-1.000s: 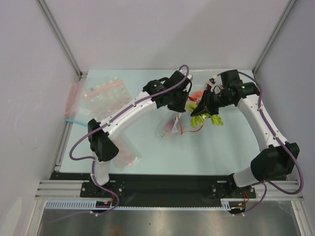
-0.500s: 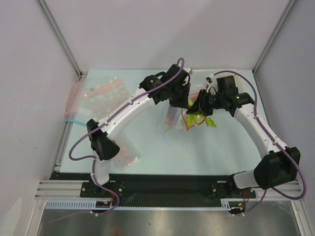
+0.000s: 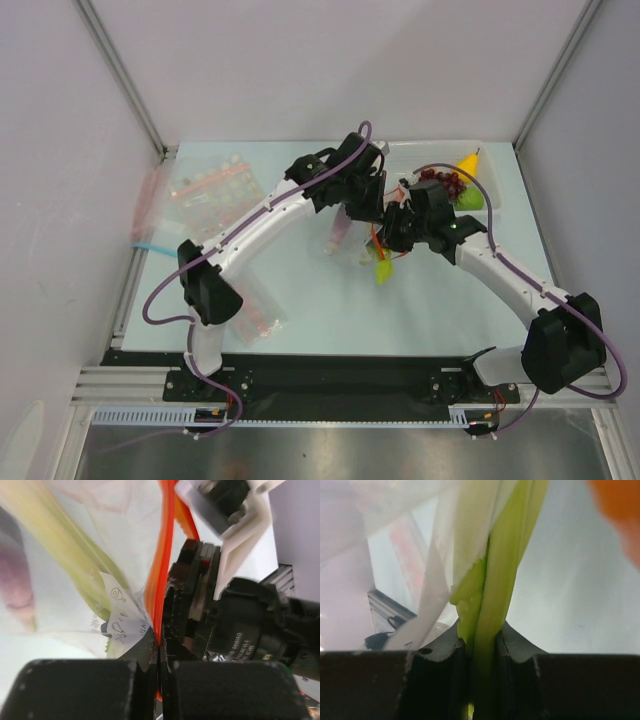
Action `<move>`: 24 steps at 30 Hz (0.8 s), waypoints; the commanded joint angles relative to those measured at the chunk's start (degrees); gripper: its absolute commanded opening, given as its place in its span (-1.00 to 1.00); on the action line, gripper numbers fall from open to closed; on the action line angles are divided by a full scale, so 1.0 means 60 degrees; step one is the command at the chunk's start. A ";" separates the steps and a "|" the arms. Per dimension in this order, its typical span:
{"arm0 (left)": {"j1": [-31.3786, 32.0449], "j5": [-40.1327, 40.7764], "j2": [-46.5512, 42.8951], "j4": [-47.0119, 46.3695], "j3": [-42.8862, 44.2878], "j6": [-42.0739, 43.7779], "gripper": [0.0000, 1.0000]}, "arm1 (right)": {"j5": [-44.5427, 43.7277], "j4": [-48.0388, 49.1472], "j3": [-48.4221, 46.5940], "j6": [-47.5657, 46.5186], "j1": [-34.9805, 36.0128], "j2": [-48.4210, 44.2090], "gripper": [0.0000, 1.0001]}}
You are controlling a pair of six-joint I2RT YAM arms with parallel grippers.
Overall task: Place the food in the zip-top bag and seal the zipper
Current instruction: Place the fake vegetable in the zipper food storage bag.
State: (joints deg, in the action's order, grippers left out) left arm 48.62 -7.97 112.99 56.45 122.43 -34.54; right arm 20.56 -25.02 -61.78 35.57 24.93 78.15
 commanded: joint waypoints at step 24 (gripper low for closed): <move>-0.0193 -0.1279 -0.0448 -0.1029 -0.0908 -0.0219 -0.99 | -0.1742 -0.1702 -0.1466 0.1644 -0.0126 -0.0441 0.37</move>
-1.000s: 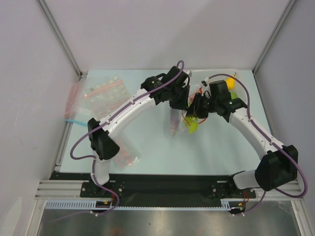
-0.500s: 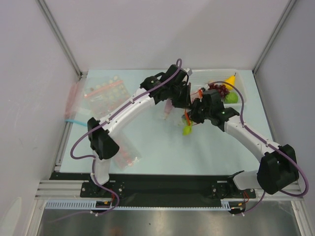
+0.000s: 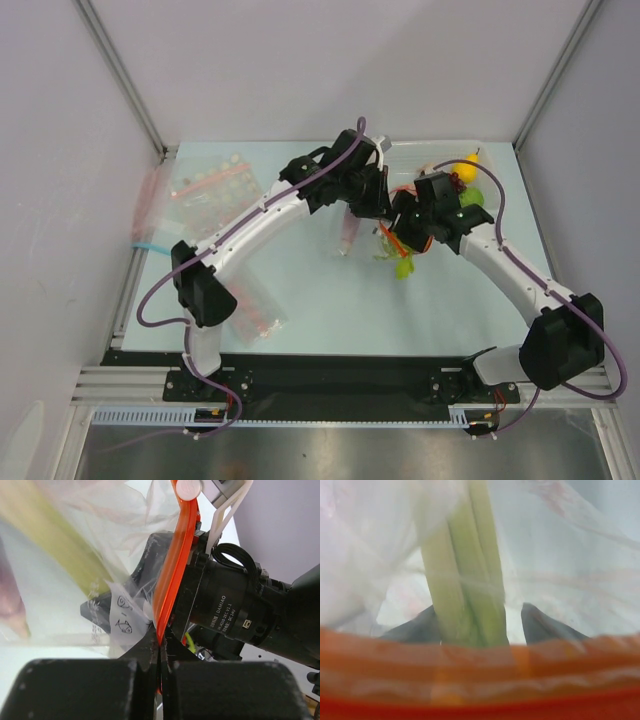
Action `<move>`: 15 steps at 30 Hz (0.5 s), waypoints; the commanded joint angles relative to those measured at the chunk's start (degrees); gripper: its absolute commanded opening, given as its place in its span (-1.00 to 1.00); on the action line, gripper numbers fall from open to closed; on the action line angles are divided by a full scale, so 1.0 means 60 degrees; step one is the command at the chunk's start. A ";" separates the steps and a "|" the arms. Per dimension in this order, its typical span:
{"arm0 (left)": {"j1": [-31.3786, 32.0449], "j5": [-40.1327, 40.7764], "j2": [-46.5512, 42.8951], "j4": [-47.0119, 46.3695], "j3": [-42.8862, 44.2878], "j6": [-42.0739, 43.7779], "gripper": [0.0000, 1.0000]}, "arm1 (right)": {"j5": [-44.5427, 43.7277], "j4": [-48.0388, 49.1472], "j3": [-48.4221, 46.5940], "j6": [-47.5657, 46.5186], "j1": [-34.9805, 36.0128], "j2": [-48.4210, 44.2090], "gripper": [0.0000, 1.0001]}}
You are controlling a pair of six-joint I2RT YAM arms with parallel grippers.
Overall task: Place the food in the zip-top bag and seal the zipper
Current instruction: Place the fake vegetable in the zipper food storage bag.
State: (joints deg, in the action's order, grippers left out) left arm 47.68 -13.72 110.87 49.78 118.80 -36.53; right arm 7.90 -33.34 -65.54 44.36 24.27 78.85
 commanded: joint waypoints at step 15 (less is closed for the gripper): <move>-0.0037 0.0030 0.0023 0.0185 -0.0420 0.0595 -1.00 | 0.0133 -0.3262 -0.2627 -0.0743 -0.0573 -0.0661 -0.27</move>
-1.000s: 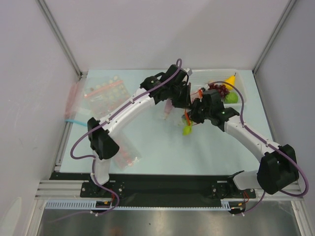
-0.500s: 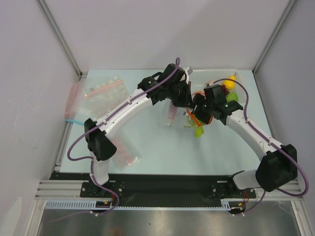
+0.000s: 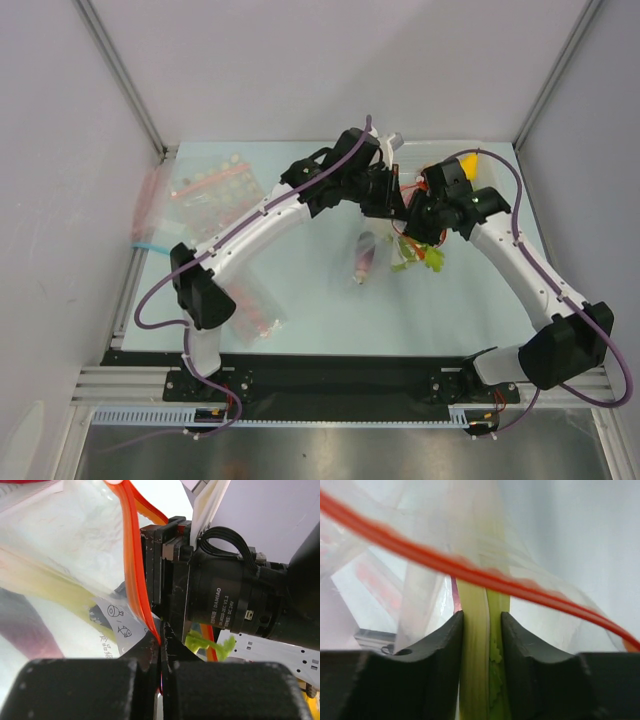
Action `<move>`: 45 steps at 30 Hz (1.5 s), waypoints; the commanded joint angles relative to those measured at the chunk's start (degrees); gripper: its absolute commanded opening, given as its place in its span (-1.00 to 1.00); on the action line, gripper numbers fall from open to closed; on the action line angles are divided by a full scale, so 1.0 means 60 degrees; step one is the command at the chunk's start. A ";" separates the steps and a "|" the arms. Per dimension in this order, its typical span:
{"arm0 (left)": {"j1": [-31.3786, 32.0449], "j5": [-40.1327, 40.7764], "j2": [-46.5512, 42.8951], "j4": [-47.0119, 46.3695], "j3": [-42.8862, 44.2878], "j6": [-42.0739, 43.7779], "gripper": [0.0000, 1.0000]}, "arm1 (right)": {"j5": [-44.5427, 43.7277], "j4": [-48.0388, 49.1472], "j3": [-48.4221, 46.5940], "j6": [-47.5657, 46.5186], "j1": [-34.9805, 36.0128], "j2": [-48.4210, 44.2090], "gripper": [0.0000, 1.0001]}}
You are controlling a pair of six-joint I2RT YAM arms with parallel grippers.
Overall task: Place the food in the zip-top bag and seal the zipper
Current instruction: Place the fake vegetable in the zipper food storage bag.
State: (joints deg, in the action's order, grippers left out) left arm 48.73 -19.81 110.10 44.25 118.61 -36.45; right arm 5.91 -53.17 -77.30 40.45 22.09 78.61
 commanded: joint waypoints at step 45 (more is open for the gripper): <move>-0.0343 0.1003 0.0692 0.1575 0.0285 0.0801 -0.99 | 0.2822 -0.2740 -0.2191 -0.1189 -0.0635 0.0435 0.11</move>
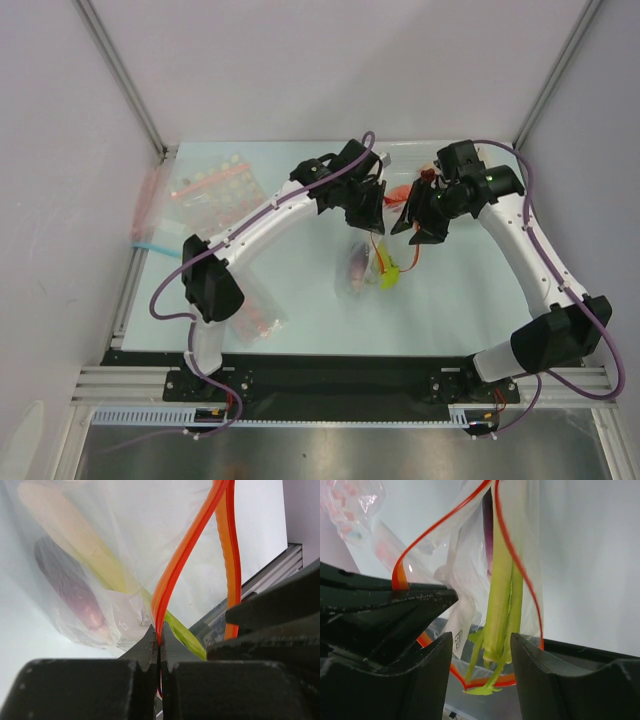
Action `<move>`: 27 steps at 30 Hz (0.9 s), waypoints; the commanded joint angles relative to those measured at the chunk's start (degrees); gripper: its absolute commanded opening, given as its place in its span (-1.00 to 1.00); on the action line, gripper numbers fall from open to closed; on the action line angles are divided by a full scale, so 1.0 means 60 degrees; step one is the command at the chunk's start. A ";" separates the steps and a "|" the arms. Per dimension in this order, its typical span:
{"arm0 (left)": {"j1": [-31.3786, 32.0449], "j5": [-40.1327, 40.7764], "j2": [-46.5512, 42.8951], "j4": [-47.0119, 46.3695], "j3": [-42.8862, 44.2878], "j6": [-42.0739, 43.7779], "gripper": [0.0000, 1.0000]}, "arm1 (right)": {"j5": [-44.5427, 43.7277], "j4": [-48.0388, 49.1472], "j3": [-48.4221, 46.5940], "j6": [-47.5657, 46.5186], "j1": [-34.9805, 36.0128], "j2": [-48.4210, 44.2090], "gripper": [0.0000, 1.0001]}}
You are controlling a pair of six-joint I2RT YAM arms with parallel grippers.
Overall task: Place the food in the zip-top bag and seal the zipper
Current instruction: Place the fake vegetable in the zipper food storage bag.
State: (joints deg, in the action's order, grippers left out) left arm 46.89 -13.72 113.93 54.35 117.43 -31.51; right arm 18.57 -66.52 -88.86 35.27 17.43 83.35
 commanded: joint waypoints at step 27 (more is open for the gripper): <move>-0.0213 0.0191 0.0245 0.0097 0.1083 -0.0652 -0.99 | 0.0992 -0.0545 0.0907 0.0128 0.0757 -0.1586 0.21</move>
State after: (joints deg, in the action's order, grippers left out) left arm 46.06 -13.21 115.66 55.88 121.34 -34.04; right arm 24.32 -71.18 -84.31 34.44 21.45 76.27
